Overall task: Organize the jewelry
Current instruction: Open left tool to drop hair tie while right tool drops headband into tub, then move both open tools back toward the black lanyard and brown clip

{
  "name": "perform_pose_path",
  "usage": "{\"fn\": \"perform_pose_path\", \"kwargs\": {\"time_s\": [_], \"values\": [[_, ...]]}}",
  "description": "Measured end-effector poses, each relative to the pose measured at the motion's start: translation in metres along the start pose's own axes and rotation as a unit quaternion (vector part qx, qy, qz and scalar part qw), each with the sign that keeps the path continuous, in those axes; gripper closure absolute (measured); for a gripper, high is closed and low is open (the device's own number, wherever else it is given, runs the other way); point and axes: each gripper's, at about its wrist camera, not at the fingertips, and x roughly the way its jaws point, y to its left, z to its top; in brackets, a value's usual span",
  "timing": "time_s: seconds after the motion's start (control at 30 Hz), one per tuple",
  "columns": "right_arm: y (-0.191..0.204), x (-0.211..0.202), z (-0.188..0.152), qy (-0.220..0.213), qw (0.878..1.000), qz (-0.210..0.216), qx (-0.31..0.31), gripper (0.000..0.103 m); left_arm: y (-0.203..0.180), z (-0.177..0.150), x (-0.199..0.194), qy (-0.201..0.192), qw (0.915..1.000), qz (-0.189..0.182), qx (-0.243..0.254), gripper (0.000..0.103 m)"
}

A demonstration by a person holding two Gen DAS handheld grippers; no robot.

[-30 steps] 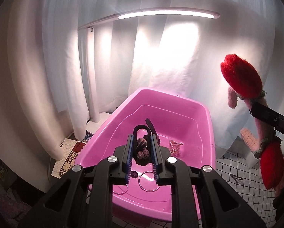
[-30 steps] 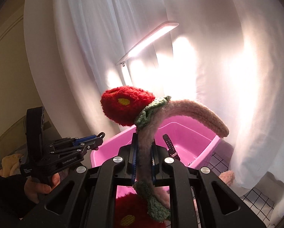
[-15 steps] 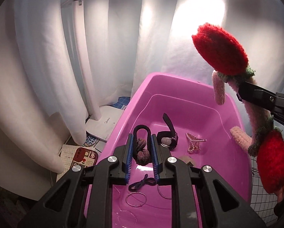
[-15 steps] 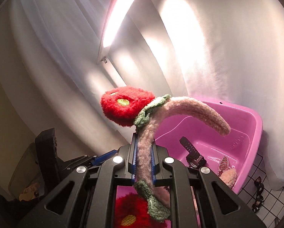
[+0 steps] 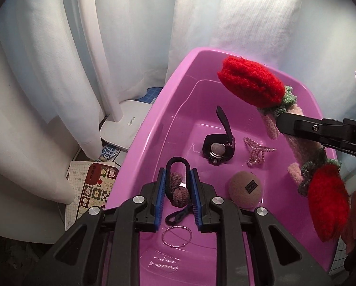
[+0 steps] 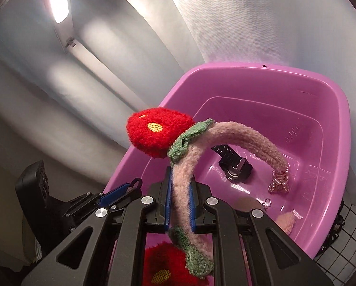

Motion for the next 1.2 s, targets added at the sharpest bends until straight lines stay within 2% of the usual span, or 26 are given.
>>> {"fn": "perform_pose_path", "kwargs": {"time_s": [0.07, 0.17, 0.2, 0.23, 0.3, 0.43, 0.47, 0.63, 0.8, 1.03, 1.2], "values": [[0.0, 0.006, 0.0, 0.008, 1.0, -0.017, 0.0, 0.088, 0.0, -0.002, 0.003, 0.003, 1.0, 0.003, 0.002, 0.078], [0.0, 0.01, -0.001, 0.018, 0.999, -0.033, 0.001, 0.069, -0.004, -0.003, -0.001, 0.002, 0.9999, -0.003, 0.01, 0.063], [0.001, 0.012, -0.001, 0.021, 0.999, -0.041, 0.002, 0.058, -0.007, -0.004, -0.003, 0.003, 0.9998, -0.011, 0.013, 0.054], [0.0, 0.013, -0.001, 0.023, 0.999, -0.047, 0.005, 0.054, -0.01, -0.005, -0.005, 0.002, 0.9997, -0.015, 0.017, 0.046], [-0.002, 0.011, -0.002, 0.02, 0.999, -0.049, 0.008, 0.054, -0.017, -0.008, -0.009, -0.001, 0.9995, -0.013, 0.028, 0.036], [-0.004, 0.001, -0.002, 0.009, 0.999, -0.049, 0.016, 0.043, -0.028, -0.017, -0.019, -0.013, 0.9986, -0.002, 0.052, 0.011], [-0.004, -0.002, -0.003, 0.005, 0.999, -0.048, 0.016, 0.043, -0.029, -0.019, -0.022, -0.021, 0.9982, 0.009, 0.056, 0.008], [0.0, -0.019, -0.001, -0.018, 0.998, -0.057, 0.005, 0.037, -0.024, -0.022, -0.031, -0.027, 0.9981, 0.005, 0.055, 0.007], [0.006, -0.035, -0.006, -0.036, 0.999, -0.04, -0.002, 0.037, -0.021, -0.025, -0.04, -0.034, 0.9985, 0.006, 0.042, 0.007], [0.012, -0.061, -0.026, -0.063, 0.997, -0.031, -0.017, 0.037, -0.023, -0.029, -0.055, -0.048, 0.9985, -0.002, 0.027, 0.007], [0.012, -0.088, -0.044, -0.099, 0.994, -0.046, -0.018, 0.037, -0.033, -0.029, -0.07, -0.058, 0.9982, 0.004, 0.017, 0.006]]}}
